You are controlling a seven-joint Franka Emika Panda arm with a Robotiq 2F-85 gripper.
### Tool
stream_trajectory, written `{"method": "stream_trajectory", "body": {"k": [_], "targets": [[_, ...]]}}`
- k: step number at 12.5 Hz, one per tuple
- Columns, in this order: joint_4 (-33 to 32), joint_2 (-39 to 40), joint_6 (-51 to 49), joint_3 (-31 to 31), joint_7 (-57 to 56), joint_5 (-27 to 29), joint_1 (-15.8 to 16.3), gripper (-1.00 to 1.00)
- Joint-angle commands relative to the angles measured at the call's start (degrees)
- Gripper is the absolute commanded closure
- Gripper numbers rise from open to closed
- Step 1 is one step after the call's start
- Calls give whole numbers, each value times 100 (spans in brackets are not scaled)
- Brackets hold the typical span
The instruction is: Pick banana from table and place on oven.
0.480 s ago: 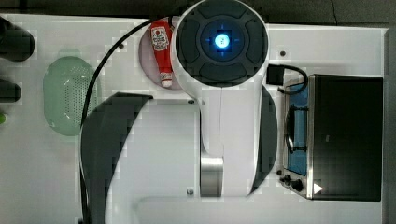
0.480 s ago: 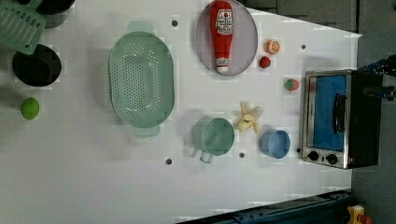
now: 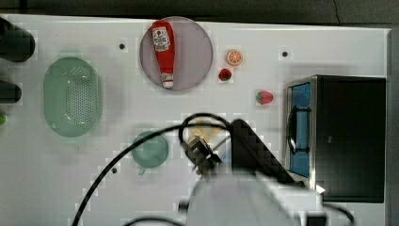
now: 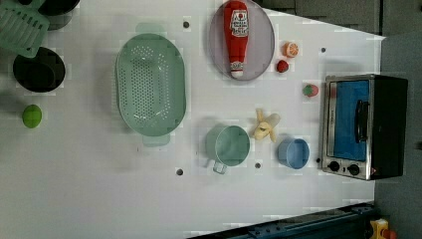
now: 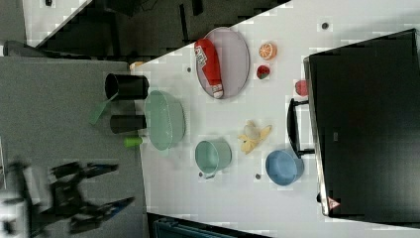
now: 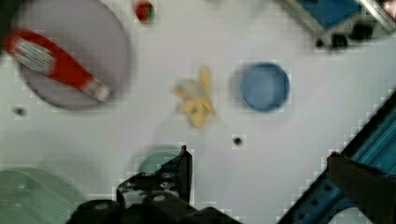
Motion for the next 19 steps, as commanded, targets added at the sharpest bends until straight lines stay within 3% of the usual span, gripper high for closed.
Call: {"method": "stream_trajectory", "body": {"k": [1, 6, 15, 19], "targets": [[11, 536, 36, -47, 186, 112, -56, -100], [-681, 1252, 987, -39, 186, 113, -53, -100], [-2157, 2706, 4005, -51, 189, 113, -56, -100], [-2420, 3496, 5170, -3, 195, 130, -44, -100]]}}
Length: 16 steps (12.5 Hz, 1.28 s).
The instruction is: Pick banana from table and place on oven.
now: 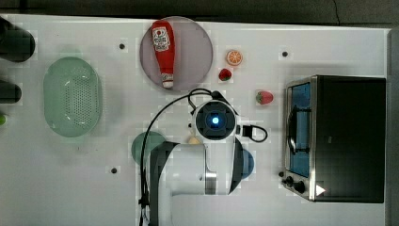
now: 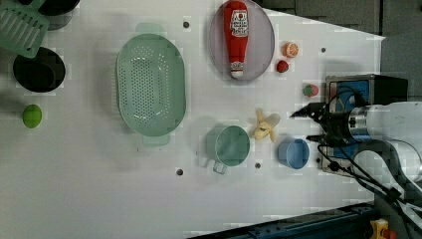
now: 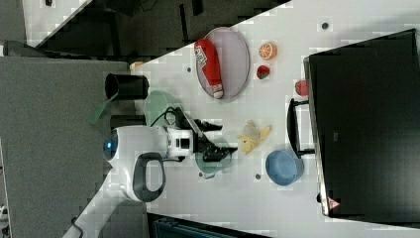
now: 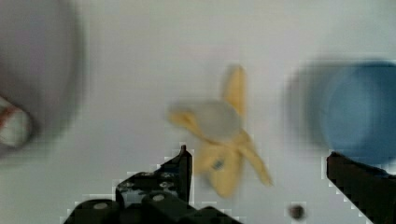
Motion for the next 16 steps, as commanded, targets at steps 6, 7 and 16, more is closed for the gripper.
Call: {"method": "stream_trajectory", "body": {"k": [6, 7, 16], "targets": [[-55, 1304, 949, 114, 187, 202, 58, -100], [-61, 1398, 1057, 124, 187, 202, 58, -100], [-68, 1557, 1451, 153, 187, 202, 77, 59]]}}
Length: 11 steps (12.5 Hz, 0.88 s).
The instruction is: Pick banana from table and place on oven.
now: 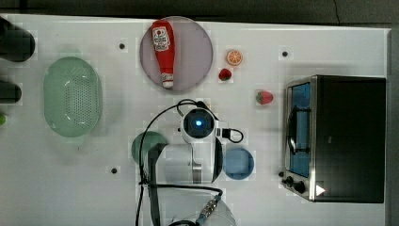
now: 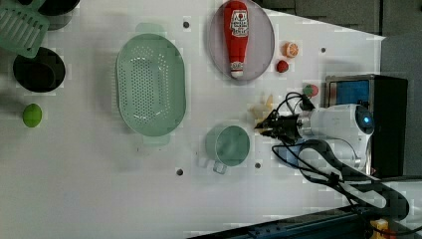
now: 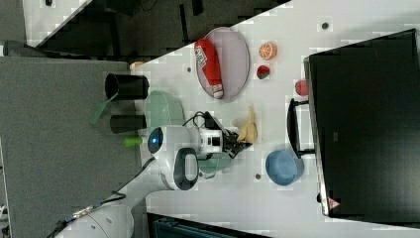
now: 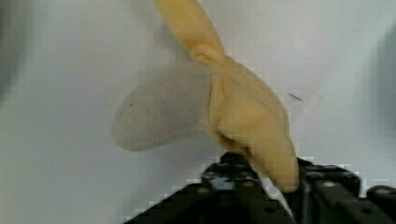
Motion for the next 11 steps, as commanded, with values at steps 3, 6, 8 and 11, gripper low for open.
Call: {"method": "stream_trajectory", "body": {"k": [3, 6, 8, 11], "targets": [[15, -596, -78, -81, 106, -20, -22, 59], [131, -1500, -607, -64, 106, -20, -27, 59], [401, -2136, -1593, -65, 106, -20, -30, 59], [1131, -2899, -3533, -119, 106, -20, -46, 59]]}}
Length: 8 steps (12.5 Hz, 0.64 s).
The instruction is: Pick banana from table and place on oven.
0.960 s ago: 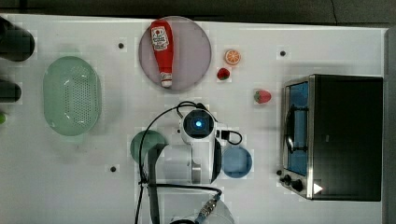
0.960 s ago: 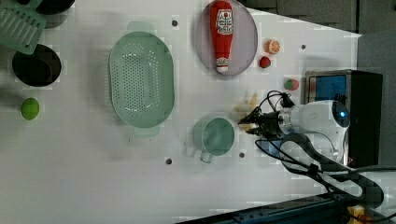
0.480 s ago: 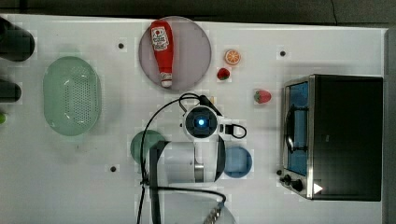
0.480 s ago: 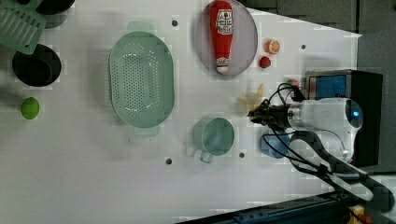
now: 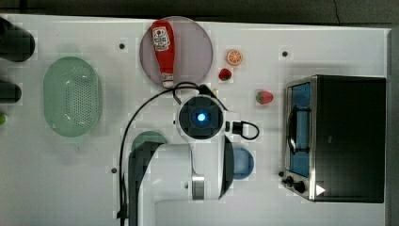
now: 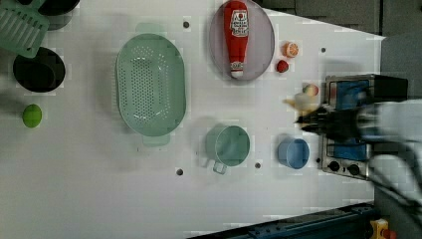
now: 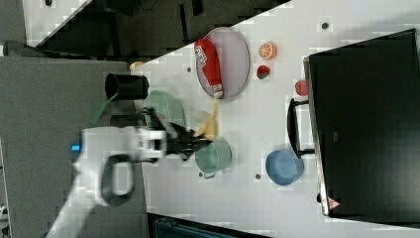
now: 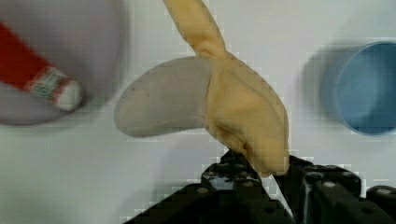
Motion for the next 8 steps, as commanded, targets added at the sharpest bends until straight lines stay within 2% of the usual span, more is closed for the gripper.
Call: {"method": "stream_trajectory", "body": {"k": [1, 4, 6, 8], "targets": [[900, -607, -1375, -119, 103, -95, -65, 59], [1870, -693, -2553, -467, 86, -100, -108, 59], [2276, -571, -2807, -846, -161, -130, -152, 59], [2478, -353, -2810, -1352, -869, -223, -212, 59]]}}
